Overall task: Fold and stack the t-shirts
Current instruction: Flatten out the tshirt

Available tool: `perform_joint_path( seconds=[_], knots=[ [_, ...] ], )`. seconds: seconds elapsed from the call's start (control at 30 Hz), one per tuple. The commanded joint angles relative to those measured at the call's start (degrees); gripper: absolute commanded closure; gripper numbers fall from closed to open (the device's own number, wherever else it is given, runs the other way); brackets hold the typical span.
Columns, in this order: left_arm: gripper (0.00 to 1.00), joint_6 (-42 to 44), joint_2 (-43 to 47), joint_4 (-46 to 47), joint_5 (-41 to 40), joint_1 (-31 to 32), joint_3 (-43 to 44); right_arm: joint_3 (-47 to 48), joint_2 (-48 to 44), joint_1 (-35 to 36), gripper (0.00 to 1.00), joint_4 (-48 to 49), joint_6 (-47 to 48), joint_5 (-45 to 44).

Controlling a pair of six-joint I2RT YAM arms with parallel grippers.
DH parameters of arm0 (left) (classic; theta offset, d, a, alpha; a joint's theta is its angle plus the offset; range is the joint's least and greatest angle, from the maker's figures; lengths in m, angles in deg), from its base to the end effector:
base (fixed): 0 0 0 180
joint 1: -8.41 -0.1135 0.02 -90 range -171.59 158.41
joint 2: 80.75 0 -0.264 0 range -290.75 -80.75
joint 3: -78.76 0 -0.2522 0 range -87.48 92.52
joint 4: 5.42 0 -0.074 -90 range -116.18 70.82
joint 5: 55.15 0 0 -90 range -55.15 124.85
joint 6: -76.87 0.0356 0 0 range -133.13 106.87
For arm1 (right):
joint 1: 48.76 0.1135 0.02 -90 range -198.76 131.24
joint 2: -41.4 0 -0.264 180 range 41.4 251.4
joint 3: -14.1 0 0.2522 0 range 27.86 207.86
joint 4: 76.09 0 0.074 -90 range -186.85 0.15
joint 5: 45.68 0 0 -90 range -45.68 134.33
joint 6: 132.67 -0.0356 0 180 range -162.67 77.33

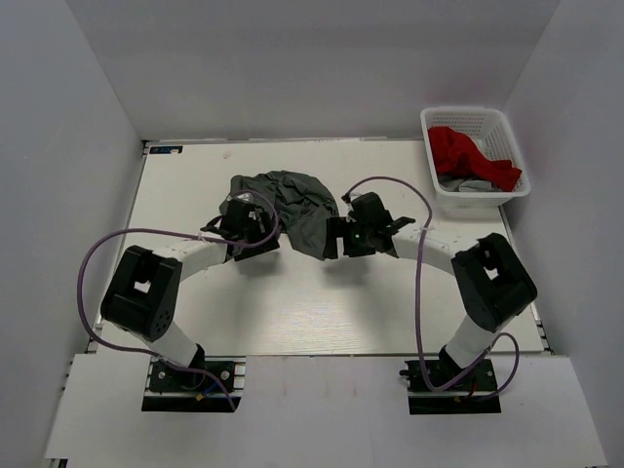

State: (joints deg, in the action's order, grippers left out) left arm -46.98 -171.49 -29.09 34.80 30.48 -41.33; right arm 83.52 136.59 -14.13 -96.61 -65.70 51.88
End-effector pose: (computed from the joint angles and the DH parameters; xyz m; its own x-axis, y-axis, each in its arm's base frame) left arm 0.2814 -0.1141 0.1590 -0.8356 -0.2623 -0.4827 -0.1086 0.9402 -0.3229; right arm 0.2825 0.2008 0.1878 -0.7970 -0.0791 -0.5987 -0.3546 0.8638 0.3579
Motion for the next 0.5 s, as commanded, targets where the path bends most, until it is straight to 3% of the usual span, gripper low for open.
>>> perform_joint_path(
  seconds=[0.0, 0.13, 0.2, 0.23, 0.3, 0.43, 0.47],
  knots=[
    [0.15, -3.5, -2.15, -0.72, -6.96, 0.08, 2.54, 3.39, 2.87, 1.57, 0.1, 1.23, -1.5, -2.18],
    [0.26, -5.96, -6.63, -3.88, -11.45, -0.61, 6.49, 5.95, 6.31, 2.81, 0.1, 2.02, -2.55, -4.65],
    [0.33, -5.97, -8.31, -4.59, -12.07, -1.14, 7.63, 7.0, 8.51, 3.6, 0.11, 3.15, -4.04, -6.32],
    [0.42, -5.97, -8.92, -5.37, -13.38, -1.15, 8.94, 7.18, 8.95, 3.6, 0.11, 3.77, -4.22, -6.23],
    [0.51, -5.97, -9.98, -5.38, -14.1, -1.15, 10.01, 8.23, 10.79, 3.95, 0.18, 4.91, -5.97, -6.41],
    [0.86, -5.97, -10.69, -5.91, -12.34, -1.15, 10.54, 9.73, 12.99, 4.83, 0.36, 8.69, -8.52, -6.32],
    [1.0, -5.36, -10.69, -5.91, -12.34, -1.15, 10.54, 10.52, 13.43, 4.66, 0.53, 8.61, -9.48, -6.58]
  ],
)
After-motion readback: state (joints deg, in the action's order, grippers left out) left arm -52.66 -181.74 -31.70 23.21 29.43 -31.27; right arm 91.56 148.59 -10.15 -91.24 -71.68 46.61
